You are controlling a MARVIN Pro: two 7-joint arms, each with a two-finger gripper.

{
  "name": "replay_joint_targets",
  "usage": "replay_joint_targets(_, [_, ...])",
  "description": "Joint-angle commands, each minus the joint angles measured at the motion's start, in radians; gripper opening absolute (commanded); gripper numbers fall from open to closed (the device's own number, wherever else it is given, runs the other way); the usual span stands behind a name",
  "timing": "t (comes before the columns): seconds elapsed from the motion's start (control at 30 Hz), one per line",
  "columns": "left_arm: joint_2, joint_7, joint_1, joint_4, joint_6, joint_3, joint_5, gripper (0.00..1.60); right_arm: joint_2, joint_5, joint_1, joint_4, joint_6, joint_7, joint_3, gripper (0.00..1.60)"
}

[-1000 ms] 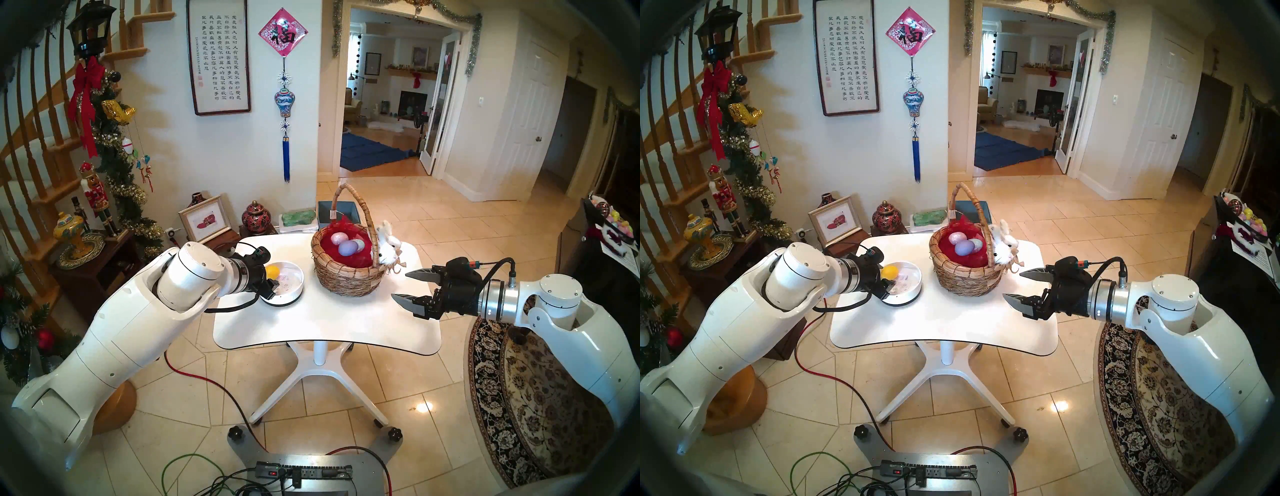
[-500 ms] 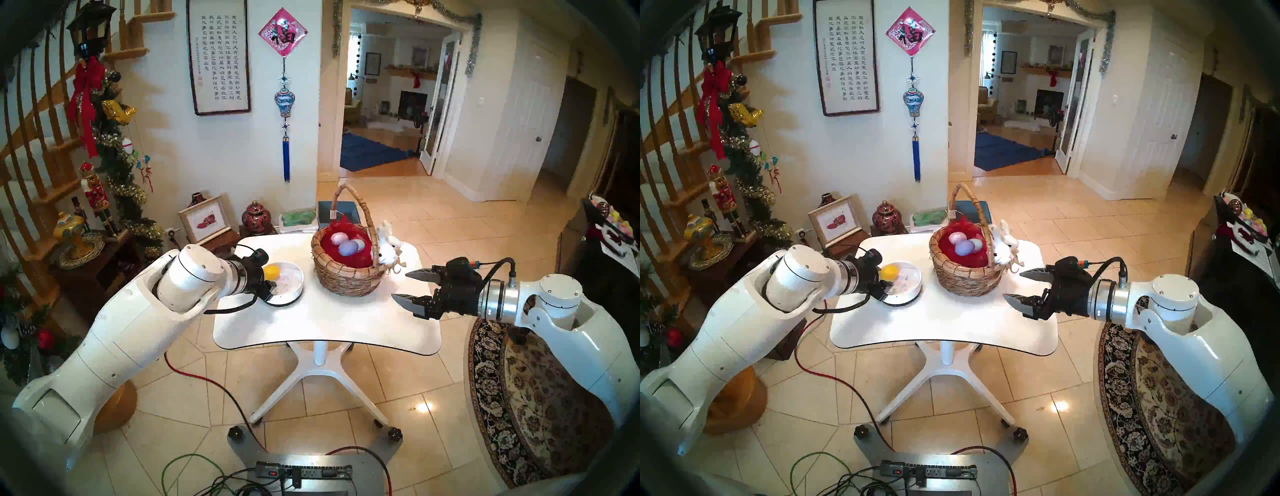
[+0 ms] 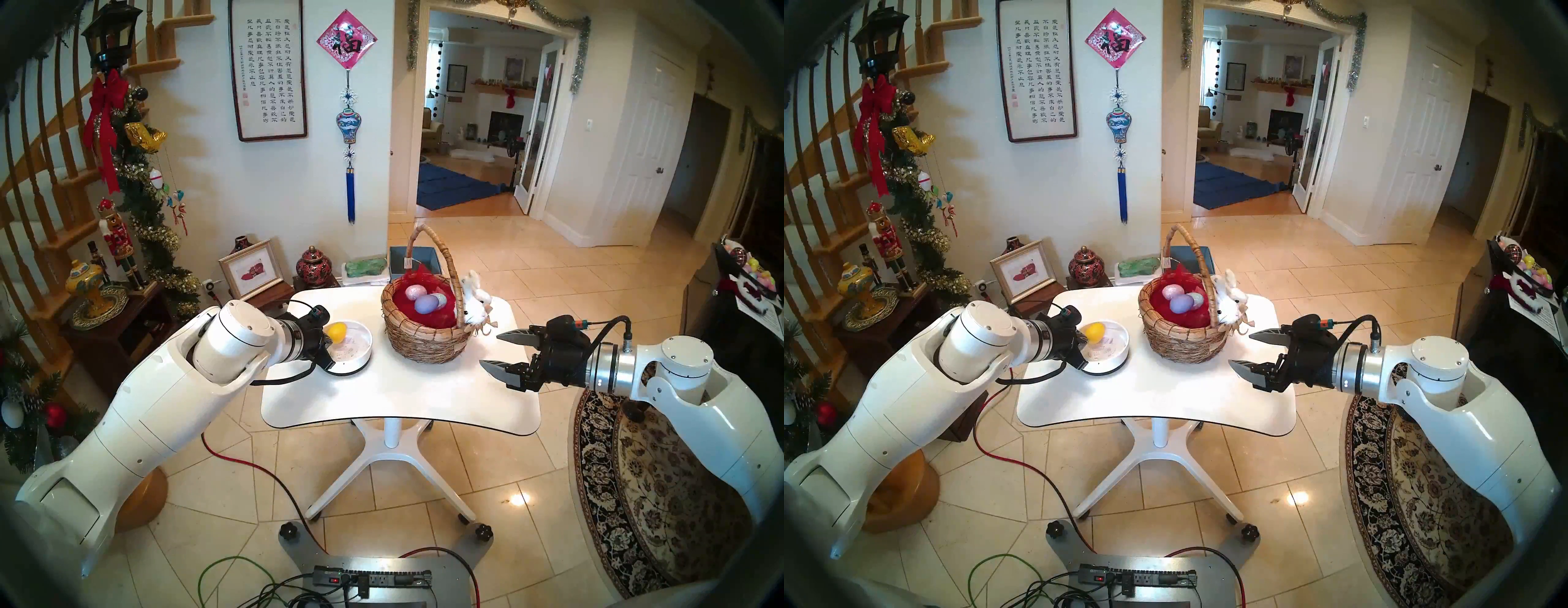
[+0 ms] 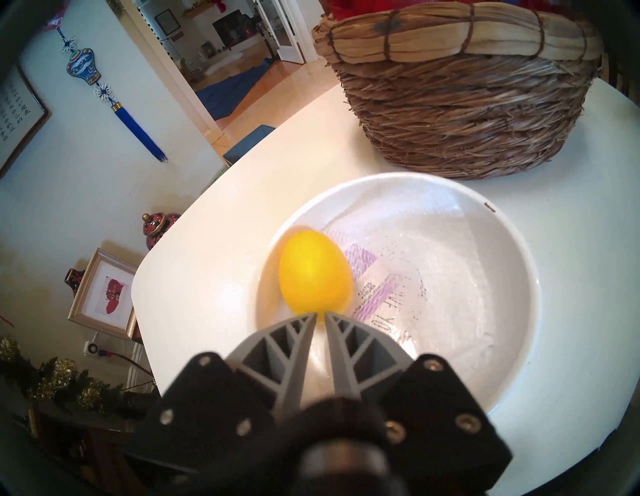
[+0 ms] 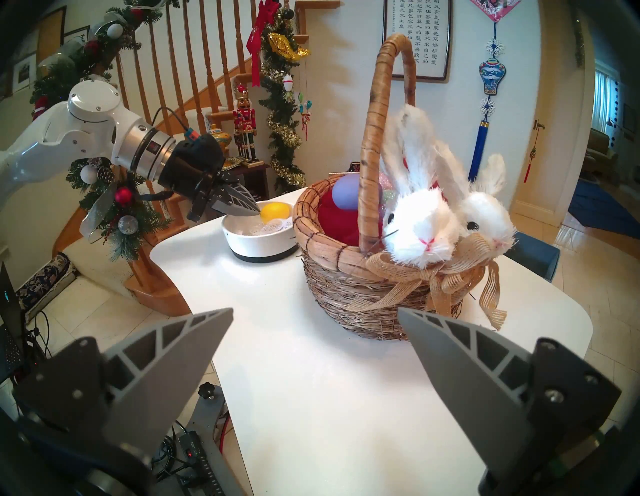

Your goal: Put easter egg into basket

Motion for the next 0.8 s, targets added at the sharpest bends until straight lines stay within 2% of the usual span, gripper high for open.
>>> replay_joint_targets(0.0, [0.011, -0.006, 0.005, -0.058, -0.007, -0.040, -0.026, 0.60, 0.002, 0.001, 0.002, -0.001, -0.002, -0.001, 0.009, 1.60])
replay_joint_targets(0.2, [0.017, -0.012, 0.009, -0.097, 0.001, -0.064, -0.049, 0.63, 0.002, 0.001, 0.002, -0.001, -0.003, -0.001, 0.009, 1.60])
replay_joint_targets(0.57, [-0.017, -0.003, -0.024, -0.035, 0.014, -0.040, -0.045, 0.75, 0.002, 0.001, 0.001, -0.001, -0.003, -0.001, 0.009, 1.60])
replay_joint_targets(0.7, [-0.027, -0.001, -0.034, -0.015, 0.015, -0.035, -0.043, 1.12, 0.002, 0.001, 0.001, -0.001, -0.003, -0.001, 0.009, 1.60])
replay_joint_targets(0.77, [-0.031, 0.001, -0.039, -0.005, 0.014, -0.031, -0.043, 1.21, 0.002, 0.001, 0.001, -0.001, -0.003, -0.001, 0.009, 1.60])
